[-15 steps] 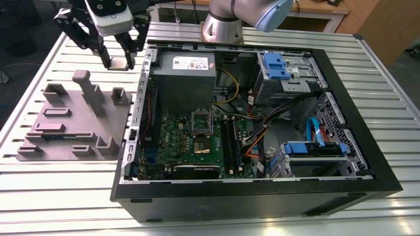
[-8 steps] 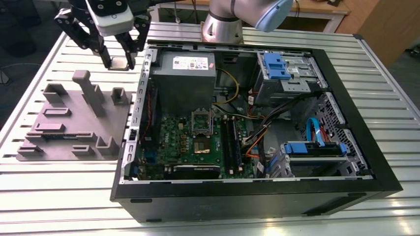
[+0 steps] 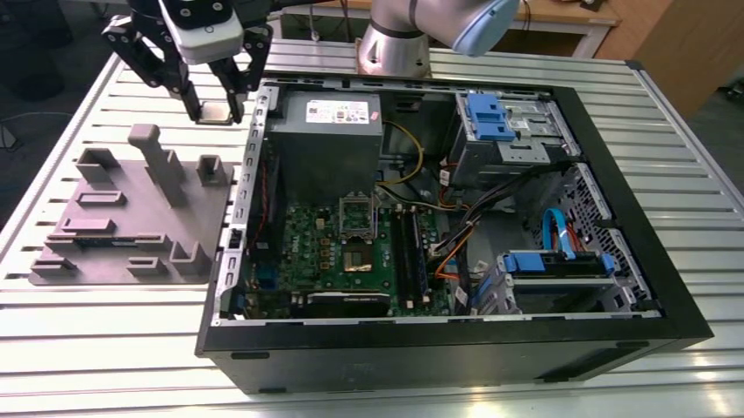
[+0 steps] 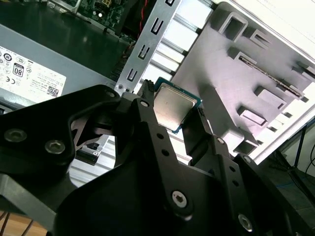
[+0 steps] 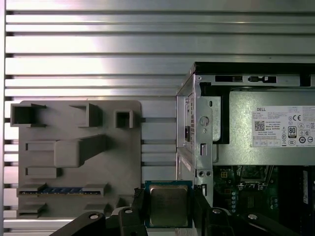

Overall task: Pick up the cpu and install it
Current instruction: 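Pick up the cpu and move it towards the insertion slot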

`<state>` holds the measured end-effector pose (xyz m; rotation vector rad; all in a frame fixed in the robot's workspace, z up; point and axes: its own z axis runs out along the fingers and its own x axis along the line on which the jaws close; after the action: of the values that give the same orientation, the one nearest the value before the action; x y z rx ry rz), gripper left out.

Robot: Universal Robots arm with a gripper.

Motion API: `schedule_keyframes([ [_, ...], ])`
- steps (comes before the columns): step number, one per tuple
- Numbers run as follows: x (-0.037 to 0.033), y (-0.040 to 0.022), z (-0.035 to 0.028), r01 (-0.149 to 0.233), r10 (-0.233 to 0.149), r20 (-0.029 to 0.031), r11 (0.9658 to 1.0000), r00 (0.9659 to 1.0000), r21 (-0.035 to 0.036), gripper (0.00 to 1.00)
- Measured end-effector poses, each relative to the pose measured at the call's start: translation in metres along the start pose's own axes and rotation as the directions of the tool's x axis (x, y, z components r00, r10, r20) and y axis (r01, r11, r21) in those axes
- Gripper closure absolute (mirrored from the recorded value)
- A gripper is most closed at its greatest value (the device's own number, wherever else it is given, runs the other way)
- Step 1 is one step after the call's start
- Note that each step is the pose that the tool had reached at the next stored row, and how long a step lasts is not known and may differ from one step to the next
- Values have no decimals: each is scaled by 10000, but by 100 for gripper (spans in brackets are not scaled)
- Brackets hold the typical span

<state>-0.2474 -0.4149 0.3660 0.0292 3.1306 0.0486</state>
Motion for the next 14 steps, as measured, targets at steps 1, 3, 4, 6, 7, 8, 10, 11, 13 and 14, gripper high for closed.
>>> schedule_keyframes([
  [1,-3,0,0,-1,1,0,10000,10000,0,53],
  [3,-5,0,0,-1,1,0,10000,10000,0,53],
  [4,-6,0,0,-1,1,1,10000,10000,0,53],
  [6,-7,0,0,0,0,0,10000,10000,0,53],
  [7,-10,0,0,0,0,0,10000,10000,0,53],
  [8,-13,0,0,1,-1,0,10000,10000,0,53],
  [10,-16,0,0,0,0,0,10000,10000,0,53],
  [11,-19,0,0,0,0,0,10000,10000,0,53],
  [13,-24,1,0,-1,1,0,10000,10000,1,53],
  [14,-25,1,0,0,0,0,10000,10000,0,53],
])
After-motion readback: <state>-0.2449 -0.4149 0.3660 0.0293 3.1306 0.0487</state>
